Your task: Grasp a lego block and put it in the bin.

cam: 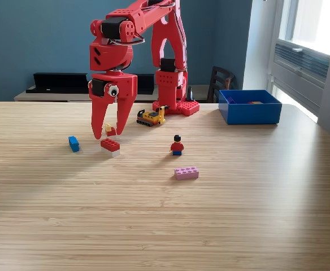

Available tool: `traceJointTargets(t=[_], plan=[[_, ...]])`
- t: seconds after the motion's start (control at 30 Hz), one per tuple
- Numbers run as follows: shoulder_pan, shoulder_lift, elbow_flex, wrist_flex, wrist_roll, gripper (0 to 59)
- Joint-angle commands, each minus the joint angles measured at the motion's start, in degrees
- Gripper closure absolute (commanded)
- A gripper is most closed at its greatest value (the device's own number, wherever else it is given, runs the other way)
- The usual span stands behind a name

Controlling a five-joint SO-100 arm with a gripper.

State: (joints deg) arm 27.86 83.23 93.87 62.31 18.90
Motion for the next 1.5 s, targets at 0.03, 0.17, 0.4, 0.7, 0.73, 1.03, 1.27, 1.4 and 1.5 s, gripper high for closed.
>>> traceJointTargets(t=[0.03,0.17,0.4,0.7,0.73,1.03,1.27,1.4,1.5], plan=[[0.18,0.88,0.35,-2.02,-0.97,37.5],[0.18,0.79,0.88,-2.55,-1.32,37.9],[0.09,0.62,2.02,-3.43,-0.97,38.8],[0.00,0.53,1.85,-3.60,0.00,39.6],[0.00,0.53,1.67,-3.60,0.09,39.6],[0.70,-7.91,-5.80,1.49,0.26,41.0],[1.76,-11.95,-10.99,3.08,1.58,58.5],[2.55,-12.22,-13.80,3.08,2.11,58.6],[2.64,-11.60,-15.91,3.96,2.02,58.6]])
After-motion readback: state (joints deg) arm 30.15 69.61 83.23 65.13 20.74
